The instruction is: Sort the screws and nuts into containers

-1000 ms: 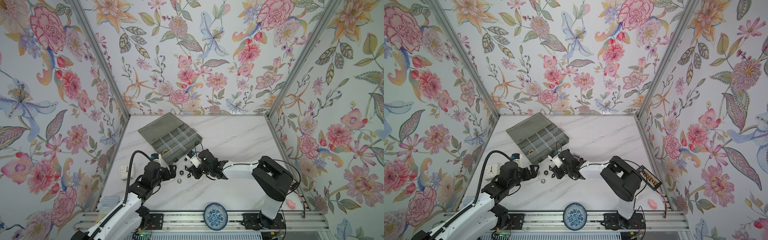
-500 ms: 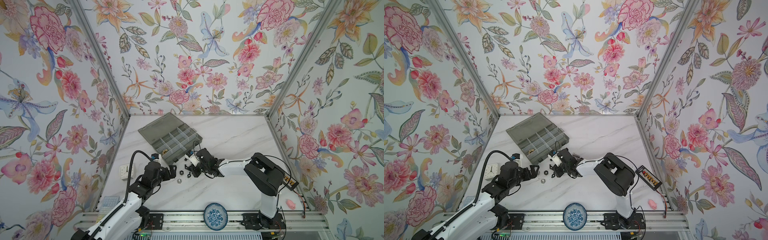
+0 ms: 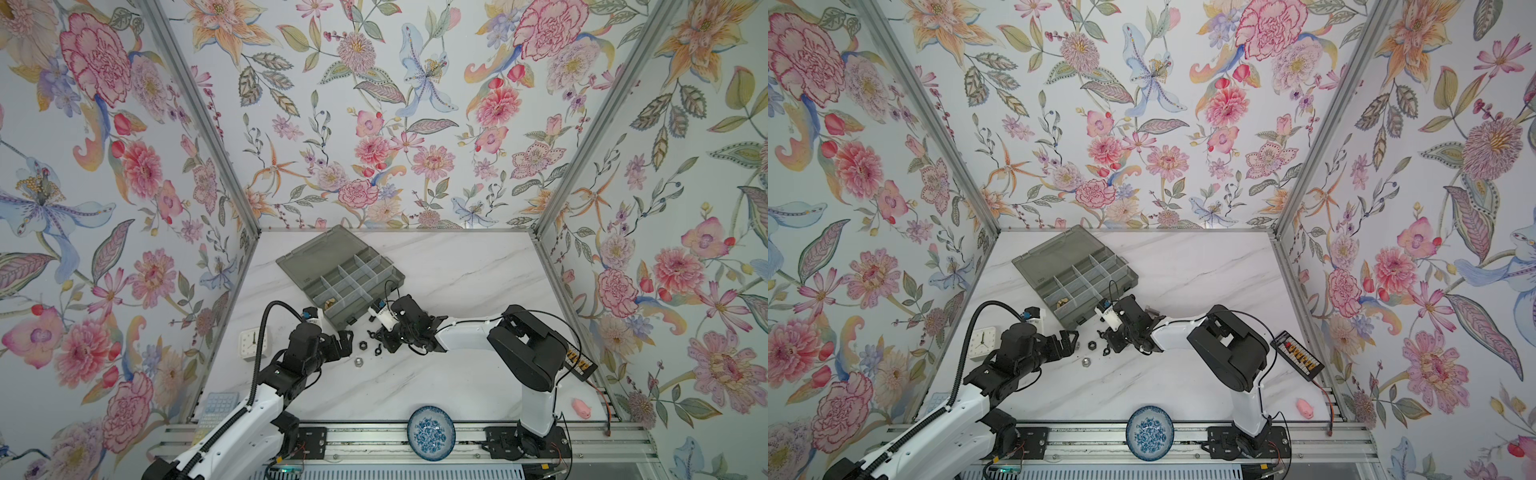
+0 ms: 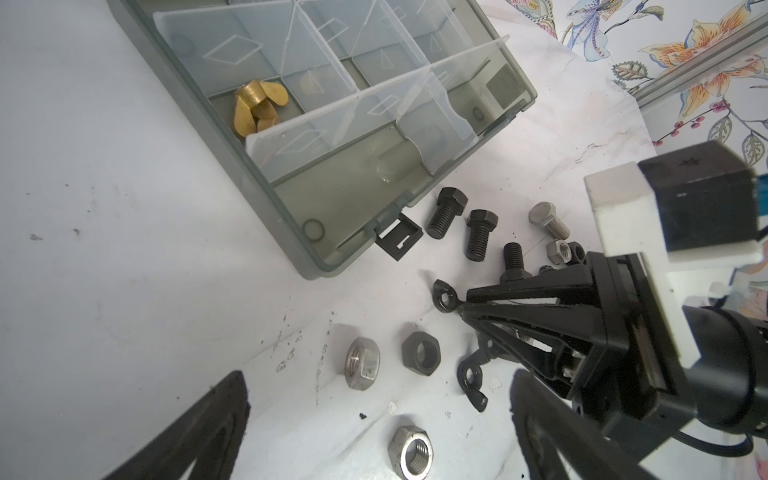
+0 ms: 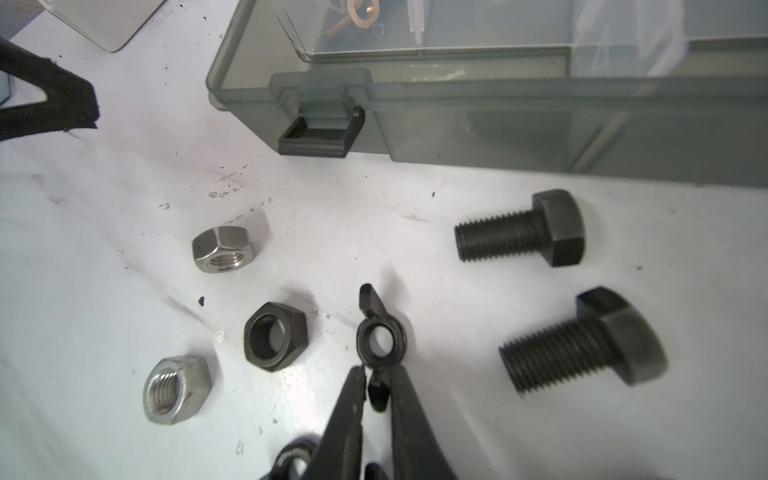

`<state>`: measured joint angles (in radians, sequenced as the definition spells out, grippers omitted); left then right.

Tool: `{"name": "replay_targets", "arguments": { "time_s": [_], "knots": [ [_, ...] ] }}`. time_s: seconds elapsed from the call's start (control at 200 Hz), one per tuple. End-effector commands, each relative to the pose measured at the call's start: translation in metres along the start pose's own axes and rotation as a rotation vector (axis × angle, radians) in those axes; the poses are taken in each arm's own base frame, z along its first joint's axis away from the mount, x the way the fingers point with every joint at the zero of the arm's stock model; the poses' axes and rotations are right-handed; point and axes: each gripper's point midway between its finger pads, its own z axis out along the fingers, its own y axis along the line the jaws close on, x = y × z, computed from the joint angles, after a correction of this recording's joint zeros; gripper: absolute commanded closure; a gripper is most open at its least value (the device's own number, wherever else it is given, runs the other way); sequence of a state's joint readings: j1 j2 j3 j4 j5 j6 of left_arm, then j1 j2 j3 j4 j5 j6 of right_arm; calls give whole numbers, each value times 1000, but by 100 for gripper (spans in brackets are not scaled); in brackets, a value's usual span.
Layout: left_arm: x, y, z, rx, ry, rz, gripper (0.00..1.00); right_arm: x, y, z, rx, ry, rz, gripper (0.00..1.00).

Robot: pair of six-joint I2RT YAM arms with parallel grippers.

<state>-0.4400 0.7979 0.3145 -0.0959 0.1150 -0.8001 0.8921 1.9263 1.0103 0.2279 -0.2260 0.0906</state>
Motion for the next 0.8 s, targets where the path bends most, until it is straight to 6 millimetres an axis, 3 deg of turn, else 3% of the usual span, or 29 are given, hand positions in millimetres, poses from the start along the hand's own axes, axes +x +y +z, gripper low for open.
{"name": "replay_targets", "arguments": {
  "time_s": [0.0, 0.796],
  "knots": [
    [-6, -4, -2, -5, -14, 24, 1, -1, -3, 2, 15, 18, -15, 83],
    [-4, 0, -5, -12, -22, 23, 0, 0, -3, 9, 5, 58, -33, 86]
  ]
}}
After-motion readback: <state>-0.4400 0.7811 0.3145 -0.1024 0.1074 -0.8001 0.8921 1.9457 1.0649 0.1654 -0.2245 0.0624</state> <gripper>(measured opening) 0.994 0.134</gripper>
